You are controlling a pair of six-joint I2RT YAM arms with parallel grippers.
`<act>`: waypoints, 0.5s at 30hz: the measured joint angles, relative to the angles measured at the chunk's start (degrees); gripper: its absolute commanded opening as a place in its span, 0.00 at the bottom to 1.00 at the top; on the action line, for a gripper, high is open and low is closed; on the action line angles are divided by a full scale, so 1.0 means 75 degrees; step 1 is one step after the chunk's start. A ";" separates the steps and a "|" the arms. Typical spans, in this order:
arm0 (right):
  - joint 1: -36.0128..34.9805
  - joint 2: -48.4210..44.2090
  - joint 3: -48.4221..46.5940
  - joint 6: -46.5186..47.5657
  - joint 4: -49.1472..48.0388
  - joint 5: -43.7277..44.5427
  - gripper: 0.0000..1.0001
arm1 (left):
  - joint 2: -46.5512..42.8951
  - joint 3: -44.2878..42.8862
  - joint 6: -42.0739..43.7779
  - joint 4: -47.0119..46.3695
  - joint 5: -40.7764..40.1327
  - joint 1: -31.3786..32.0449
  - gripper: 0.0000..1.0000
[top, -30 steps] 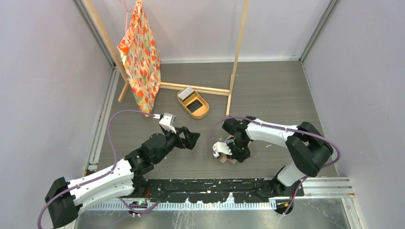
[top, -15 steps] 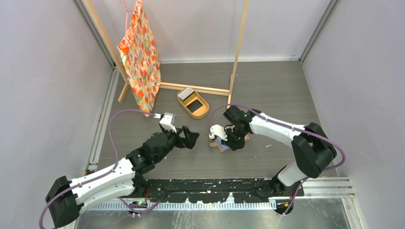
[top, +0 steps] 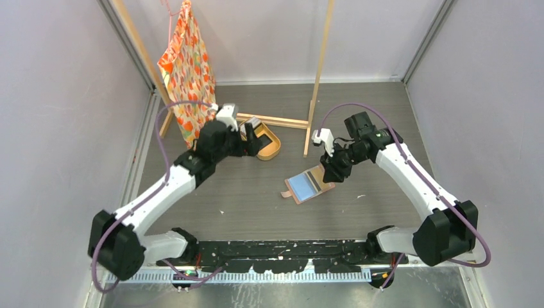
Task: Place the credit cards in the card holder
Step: Move the card holder to the center of the board.
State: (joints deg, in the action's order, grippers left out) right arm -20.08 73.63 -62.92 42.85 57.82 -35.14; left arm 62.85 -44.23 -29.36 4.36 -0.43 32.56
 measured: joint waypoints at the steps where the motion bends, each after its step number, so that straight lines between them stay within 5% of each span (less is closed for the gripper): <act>1: 0.0087 0.0000 -0.0023 -0.0117 0.0003 -0.0050 0.41 | 0.0391 -0.0487 0.0201 0.0216 0.0119 -0.0140 0.83; 8: 0.0379 0.0516 -0.1116 -0.0659 0.0434 -0.0166 0.43 | 0.3057 -0.4208 0.3013 0.1877 0.0149 -0.0306 0.86; 15: 0.1046 0.1253 -0.1926 -0.0560 0.0612 -0.0647 0.43 | 0.5027 -0.5933 0.4794 0.2626 -0.0557 -0.0303 0.88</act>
State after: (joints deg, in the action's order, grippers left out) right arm -12.23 83.02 -77.36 38.65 62.41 -39.99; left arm 100.55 -88.73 6.59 24.05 -4.60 30.28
